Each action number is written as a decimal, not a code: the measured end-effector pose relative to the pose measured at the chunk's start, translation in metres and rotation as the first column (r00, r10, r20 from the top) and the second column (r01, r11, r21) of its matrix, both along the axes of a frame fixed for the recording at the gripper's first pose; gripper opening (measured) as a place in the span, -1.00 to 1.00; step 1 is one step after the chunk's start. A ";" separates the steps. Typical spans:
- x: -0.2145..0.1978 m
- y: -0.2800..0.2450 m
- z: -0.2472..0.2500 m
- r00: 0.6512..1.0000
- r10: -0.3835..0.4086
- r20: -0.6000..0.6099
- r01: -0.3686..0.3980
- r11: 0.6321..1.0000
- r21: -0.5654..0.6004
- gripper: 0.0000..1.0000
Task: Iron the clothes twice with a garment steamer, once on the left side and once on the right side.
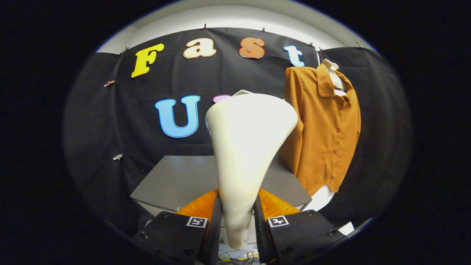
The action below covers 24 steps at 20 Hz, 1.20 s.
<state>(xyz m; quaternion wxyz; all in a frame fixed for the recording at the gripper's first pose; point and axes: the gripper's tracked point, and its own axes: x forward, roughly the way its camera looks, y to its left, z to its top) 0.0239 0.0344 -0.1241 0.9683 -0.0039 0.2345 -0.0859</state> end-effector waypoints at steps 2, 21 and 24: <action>-0.009 -0.017 0.009 0.999 -0.044 0.022 0.044 0.999 0.001 -0.11; 0.058 -0.232 0.036 0.991 -0.010 0.133 -0.004 0.995 0.101 -0.11; 0.086 -0.254 0.023 0.993 0.027 0.118 -0.041 0.992 0.122 -0.11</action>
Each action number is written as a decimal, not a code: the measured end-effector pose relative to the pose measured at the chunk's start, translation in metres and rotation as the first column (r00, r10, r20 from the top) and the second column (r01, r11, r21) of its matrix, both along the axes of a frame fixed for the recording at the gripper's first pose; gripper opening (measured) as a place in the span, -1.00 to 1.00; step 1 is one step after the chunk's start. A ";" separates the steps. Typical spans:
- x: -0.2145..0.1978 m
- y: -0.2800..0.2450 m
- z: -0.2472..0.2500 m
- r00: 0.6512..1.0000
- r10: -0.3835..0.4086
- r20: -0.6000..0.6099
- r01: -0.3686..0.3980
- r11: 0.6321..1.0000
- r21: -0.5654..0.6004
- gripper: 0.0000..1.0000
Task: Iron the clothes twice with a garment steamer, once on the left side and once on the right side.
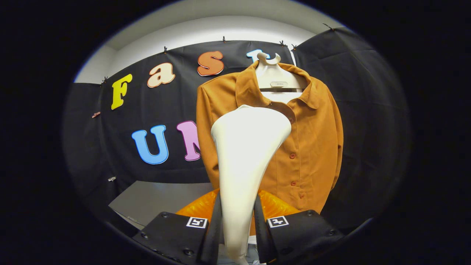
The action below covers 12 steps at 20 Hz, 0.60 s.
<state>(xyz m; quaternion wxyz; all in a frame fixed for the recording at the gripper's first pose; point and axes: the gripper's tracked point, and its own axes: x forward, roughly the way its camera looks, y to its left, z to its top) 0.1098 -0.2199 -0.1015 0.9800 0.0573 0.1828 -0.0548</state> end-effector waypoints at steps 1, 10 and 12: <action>0.007 -0.005 -0.004 1.000 0.013 -0.002 -0.013 1.000 0.006 -0.11; 0.051 -0.026 -0.043 0.990 0.135 -0.046 -0.131 0.987 0.090 -0.11; 0.053 -0.027 -0.054 0.984 0.164 -0.061 -0.157 0.981 0.117 -0.11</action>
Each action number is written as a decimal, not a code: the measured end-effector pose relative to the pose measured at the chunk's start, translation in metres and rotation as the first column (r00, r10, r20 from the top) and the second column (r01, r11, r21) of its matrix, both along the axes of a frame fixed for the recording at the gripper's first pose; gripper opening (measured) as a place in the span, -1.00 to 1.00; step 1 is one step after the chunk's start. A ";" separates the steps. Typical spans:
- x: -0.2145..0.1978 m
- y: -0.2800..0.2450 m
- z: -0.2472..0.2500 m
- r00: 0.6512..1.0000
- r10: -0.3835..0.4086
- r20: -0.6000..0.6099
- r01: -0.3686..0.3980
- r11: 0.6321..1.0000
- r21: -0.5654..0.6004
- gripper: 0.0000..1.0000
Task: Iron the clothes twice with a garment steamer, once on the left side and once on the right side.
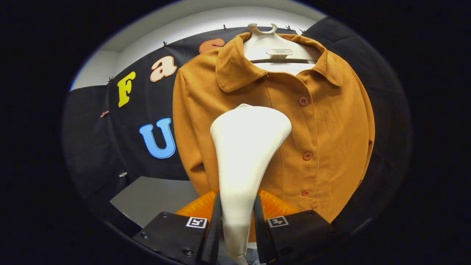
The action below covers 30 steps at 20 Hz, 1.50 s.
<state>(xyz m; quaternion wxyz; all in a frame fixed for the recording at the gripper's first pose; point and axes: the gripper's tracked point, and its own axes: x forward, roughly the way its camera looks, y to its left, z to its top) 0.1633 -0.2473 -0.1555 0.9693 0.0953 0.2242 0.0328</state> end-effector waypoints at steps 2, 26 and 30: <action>0.003 -0.003 -0.014 1.000 0.021 -0.022 -0.020 1.000 0.020 -0.11; -0.043 -0.025 -0.173 0.923 0.019 -0.384 0.035 0.990 0.134 -0.11; -0.052 -0.024 -0.189 0.908 0.018 -0.419 0.043 0.990 0.136 -0.10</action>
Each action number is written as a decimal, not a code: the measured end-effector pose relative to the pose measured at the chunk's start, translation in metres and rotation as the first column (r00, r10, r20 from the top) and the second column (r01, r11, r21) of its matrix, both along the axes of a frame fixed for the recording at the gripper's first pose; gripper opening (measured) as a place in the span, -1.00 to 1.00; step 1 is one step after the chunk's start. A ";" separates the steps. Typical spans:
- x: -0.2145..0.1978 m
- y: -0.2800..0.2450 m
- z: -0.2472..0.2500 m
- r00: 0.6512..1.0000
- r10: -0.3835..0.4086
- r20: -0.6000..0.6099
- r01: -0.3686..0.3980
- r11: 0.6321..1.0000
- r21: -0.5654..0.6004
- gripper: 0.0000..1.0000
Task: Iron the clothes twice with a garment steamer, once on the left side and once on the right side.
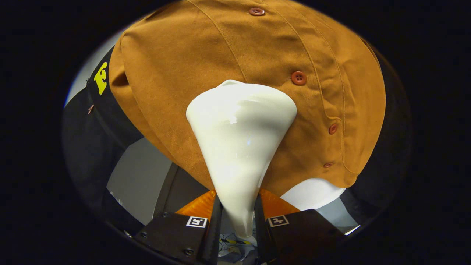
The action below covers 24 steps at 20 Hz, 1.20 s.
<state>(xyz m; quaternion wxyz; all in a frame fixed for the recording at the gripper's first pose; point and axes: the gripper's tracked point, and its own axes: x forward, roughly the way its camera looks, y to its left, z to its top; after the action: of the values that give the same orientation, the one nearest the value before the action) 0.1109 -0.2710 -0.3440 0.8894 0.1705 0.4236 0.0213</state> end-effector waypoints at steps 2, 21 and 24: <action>-0.007 0.000 -0.002 1.000 -0.008 -0.009 0.008 1.000 -0.011 -0.10; 0.006 -0.119 0.212 0.890 -0.126 0.439 0.236 0.949 -0.207 -0.11; 0.021 -0.137 0.225 0.868 -0.127 0.480 0.247 0.949 -0.194 -0.11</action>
<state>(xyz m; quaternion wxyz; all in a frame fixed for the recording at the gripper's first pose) 0.1315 -0.4082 -0.1185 0.9764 0.0880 0.1807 -0.0790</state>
